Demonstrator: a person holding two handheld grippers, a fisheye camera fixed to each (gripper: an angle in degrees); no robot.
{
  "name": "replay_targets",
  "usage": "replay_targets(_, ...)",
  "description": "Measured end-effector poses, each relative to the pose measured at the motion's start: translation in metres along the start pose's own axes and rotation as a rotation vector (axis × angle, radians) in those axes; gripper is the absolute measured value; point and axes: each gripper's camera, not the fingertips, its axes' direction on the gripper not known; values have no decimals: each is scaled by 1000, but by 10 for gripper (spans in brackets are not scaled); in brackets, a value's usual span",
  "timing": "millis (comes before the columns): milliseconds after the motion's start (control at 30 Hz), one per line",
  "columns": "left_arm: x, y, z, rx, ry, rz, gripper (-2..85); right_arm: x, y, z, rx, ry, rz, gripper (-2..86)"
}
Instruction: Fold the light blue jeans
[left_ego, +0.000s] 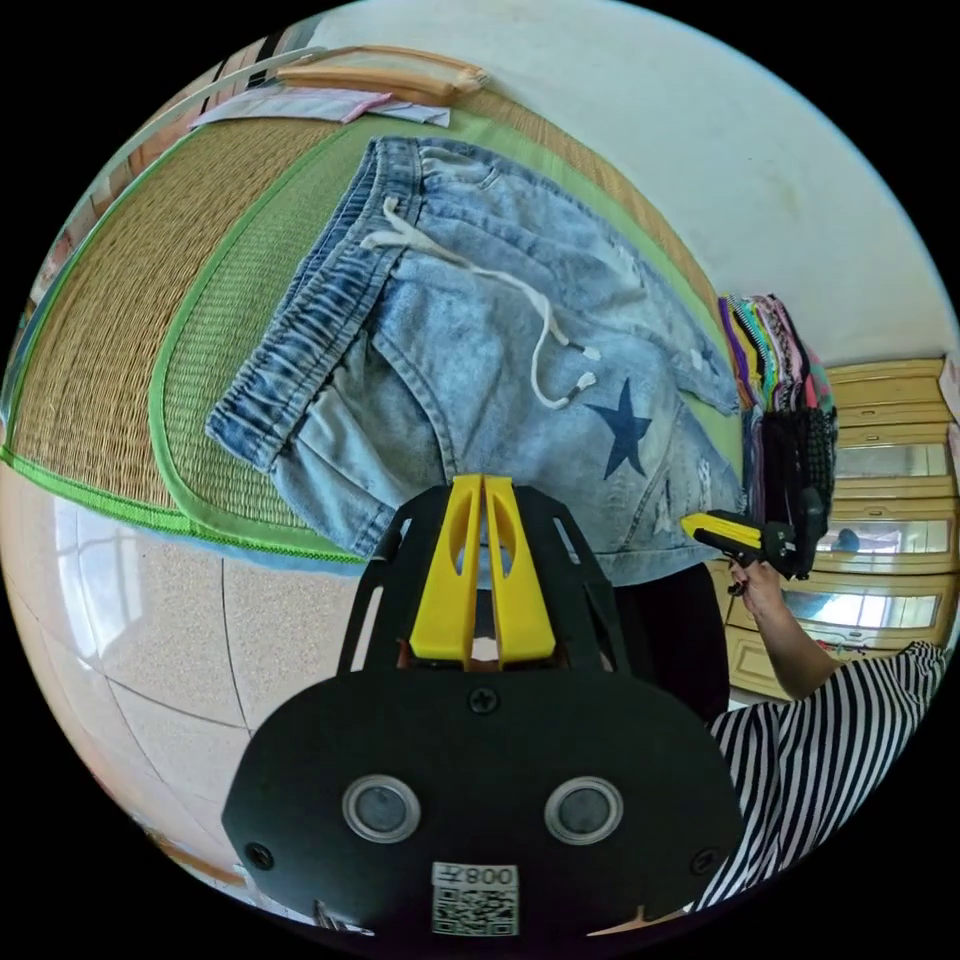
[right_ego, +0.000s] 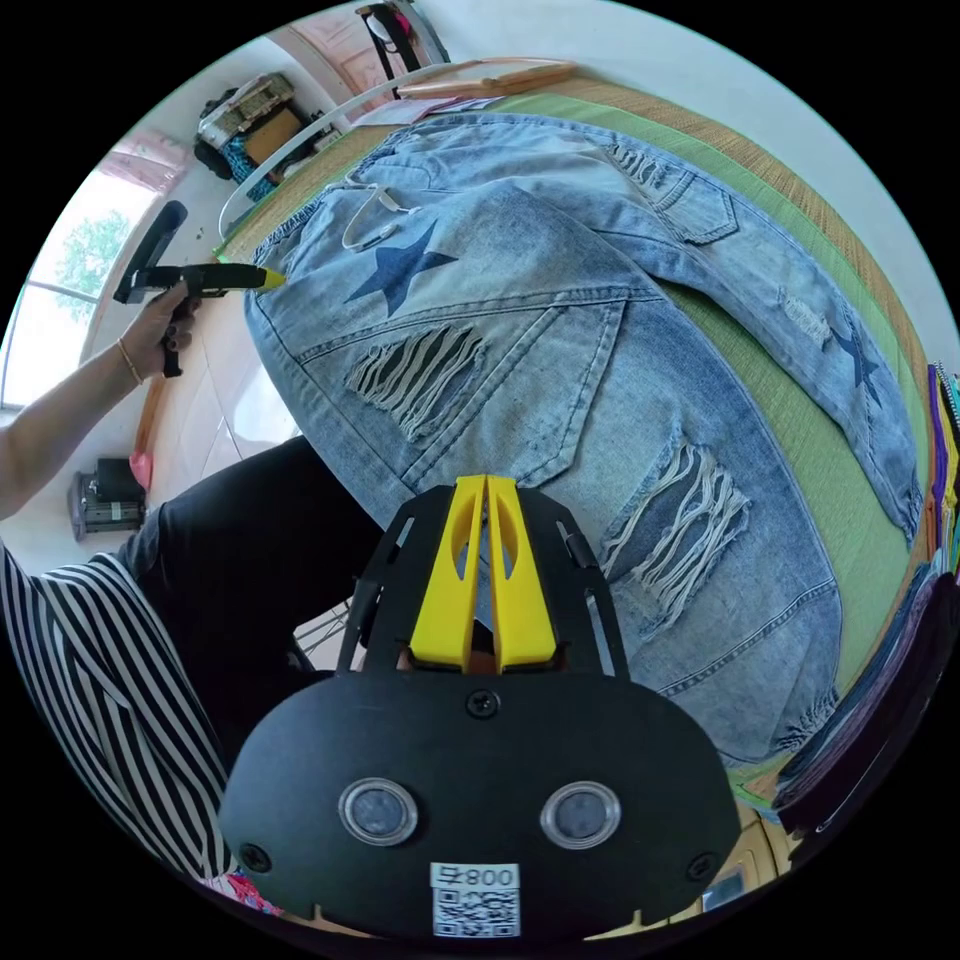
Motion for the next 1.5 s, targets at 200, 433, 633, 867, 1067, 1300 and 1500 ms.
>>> replay_targets(200, -18, -35, -42, 101, 12, 72, 1, 8, -40, -37, -28, -26, -23, 36)
replay_targets(433, -52, -60, -49, -45, -86, 19, 1, 23, -80, -81, -67, -71, -13, 6)
replay_targets(633, -49, -76, -100, 103, -26, 98, 7, 61, -126, -152, 53, -117, 12, 1)
replay_targets(867, -33, -152, -134, 134, -50, 222, 42, 128, -252, -219, 216, -44, 0, 2)
replay_targets(1067, -23, -220, -150, 65, -165, 245, 66, 155, -344, -247, 227, 46, -20, 9)
replay_targets(1300, -16, -274, -164, -34, -313, 257, 80, 184, -420, -280, 215, 185, -69, 53)
replay_targets(1500, -6, -300, -164, -112, -398, 291, 80, 216, -487, -285, 124, 252, -92, 70)
